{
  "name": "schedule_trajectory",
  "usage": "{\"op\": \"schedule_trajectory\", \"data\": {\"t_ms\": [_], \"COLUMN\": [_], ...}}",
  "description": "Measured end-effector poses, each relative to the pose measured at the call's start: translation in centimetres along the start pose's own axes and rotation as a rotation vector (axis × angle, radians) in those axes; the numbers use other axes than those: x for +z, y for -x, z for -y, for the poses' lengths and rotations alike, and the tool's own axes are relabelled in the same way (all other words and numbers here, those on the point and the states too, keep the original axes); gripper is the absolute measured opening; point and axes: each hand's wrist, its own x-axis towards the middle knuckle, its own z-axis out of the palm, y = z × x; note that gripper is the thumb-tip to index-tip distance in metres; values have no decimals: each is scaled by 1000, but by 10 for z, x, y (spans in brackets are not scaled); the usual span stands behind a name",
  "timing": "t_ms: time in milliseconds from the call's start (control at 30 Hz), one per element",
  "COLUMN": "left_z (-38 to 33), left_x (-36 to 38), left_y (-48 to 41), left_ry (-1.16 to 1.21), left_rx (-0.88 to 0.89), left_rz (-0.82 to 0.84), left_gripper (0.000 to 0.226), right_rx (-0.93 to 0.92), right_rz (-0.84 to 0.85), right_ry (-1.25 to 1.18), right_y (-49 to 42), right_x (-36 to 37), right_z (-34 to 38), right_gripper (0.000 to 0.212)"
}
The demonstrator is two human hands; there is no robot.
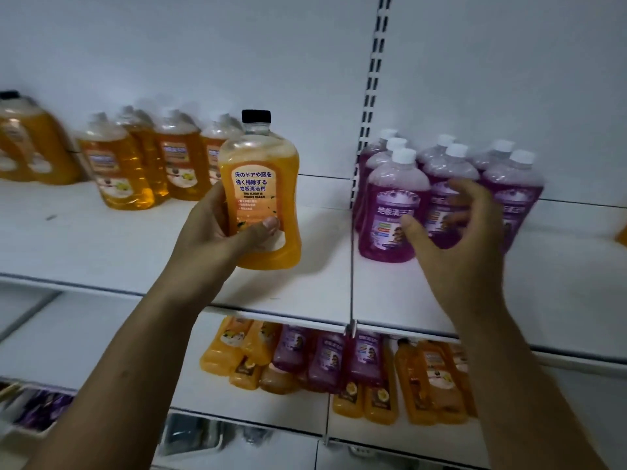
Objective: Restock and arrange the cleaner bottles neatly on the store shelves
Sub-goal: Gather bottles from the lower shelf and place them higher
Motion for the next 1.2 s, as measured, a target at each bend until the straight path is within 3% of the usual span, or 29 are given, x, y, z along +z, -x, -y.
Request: {"op": "schedule_trajectory", "data": {"t_ms": [133,267,400,667,833,1200], "left_z": [-6,-13,-24,-36,-24,-10], "left_x": [-36,-82,-131,-241,-321,-479], "left_y": [33,76,118,188,221,206], "left_ry": [-29,-66,-120,-169,-171,-192], "left_rx": [-19,-51,-76,-88,-117,-125], "left_rz": [-138,-301,-453,-636,-705,-651], "left_gripper": [53,48,45,45,56,46], "right_rx": [-174,-291,-440,-668,-657,-592], "right_rz": [273,610,775,906,953,952], "right_ry": [-28,-16,5,-18,-49,-35], "right_y": [22,44,65,112,140,184], "right_x": [3,36,78,169,234,355], "right_z": [32,67,109,207,270,386], "right_gripper": [42,54,61,65,63,62]}}
